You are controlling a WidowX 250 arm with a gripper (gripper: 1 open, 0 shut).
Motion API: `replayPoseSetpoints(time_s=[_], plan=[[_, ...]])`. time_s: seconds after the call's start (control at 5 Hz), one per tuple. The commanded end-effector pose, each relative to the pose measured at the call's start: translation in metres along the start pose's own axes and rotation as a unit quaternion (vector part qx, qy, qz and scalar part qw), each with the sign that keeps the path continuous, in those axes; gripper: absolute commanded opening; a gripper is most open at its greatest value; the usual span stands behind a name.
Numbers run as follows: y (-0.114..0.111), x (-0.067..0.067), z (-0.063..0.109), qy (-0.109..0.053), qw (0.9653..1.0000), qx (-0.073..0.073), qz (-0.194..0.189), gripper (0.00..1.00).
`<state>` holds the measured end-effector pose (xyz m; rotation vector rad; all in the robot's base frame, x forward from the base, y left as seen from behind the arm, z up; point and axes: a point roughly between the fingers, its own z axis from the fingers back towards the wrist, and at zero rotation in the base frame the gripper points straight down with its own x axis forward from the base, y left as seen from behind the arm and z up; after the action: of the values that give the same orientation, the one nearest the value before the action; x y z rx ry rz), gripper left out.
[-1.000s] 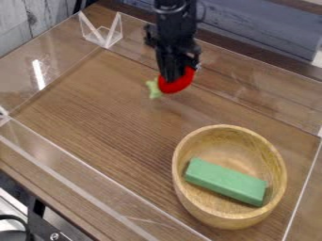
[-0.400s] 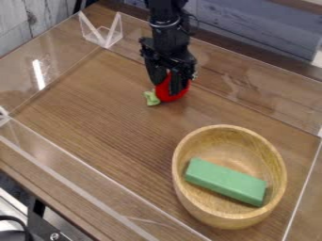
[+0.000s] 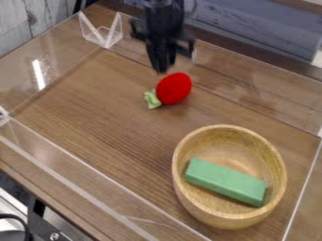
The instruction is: Move the red object to the left side of the table
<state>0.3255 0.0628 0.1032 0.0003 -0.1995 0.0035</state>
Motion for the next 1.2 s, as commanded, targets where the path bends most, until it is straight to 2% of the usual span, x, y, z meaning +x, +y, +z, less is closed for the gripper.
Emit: replayPoseSetpoints(time_s=[0.0, 0.2, 0.4, 0.8, 1.0], plan=[[0.0, -0.003, 0.005, -0.016, 0.9991, 0.013, 0.038, 1.0], [-0.002, 0.003, -0.007, -0.004, 0.999, 0.014, 0.043, 1.0], [-0.001, 0.012, -0.01, 0.0, 0.9986, 0.015, 0.051, 0.0], [-0.002, 0.013, -0.009, 0.007, 0.9998, 0.008, 0.016, 0.0], [-0.01, 0.008, -0.011, 0.014, 0.9987, 0.013, 0.048, 1.0]])
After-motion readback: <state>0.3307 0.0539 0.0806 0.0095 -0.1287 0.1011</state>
